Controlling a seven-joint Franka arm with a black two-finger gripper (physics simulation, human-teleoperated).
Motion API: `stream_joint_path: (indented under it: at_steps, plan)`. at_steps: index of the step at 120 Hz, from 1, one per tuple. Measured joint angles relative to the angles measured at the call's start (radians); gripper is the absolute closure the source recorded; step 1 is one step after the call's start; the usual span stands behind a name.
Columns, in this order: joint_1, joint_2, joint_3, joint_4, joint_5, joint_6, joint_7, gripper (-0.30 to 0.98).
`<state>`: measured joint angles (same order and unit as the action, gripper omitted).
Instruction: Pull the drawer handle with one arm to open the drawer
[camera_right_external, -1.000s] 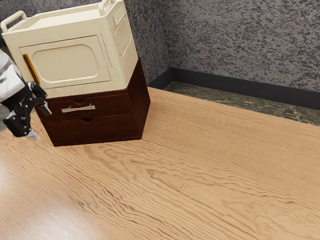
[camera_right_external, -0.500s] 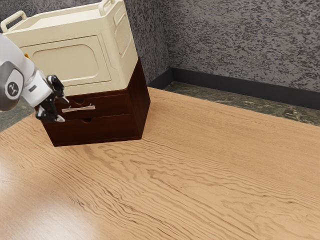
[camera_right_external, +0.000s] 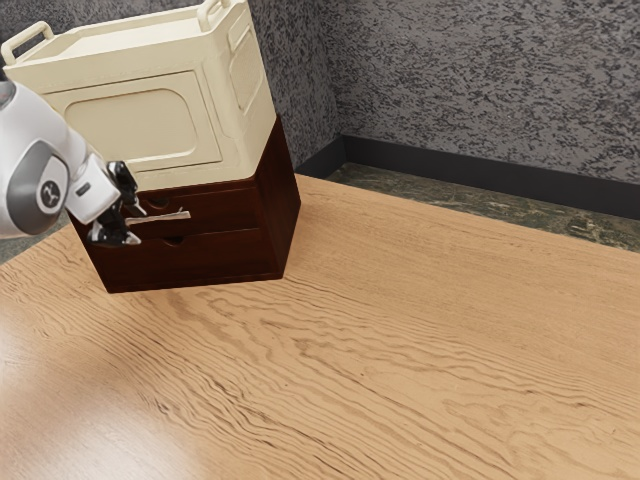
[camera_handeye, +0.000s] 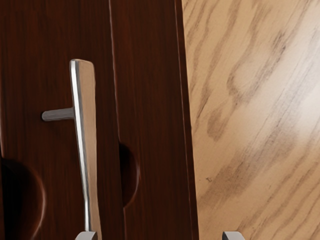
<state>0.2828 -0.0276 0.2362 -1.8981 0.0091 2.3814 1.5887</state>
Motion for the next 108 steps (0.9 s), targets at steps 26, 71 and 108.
stream_joint_path:
  at_steps: [26,71,108]
  plan:
    - [-0.002,0.002,0.000,0.007,0.000,0.023,-0.001,0.42]
    - [0.001,0.050,0.000,0.027,-0.003,0.059,-0.012,0.41]
    - [-0.005,0.060,-0.001,0.032,-0.020,0.065,-0.022,0.45]
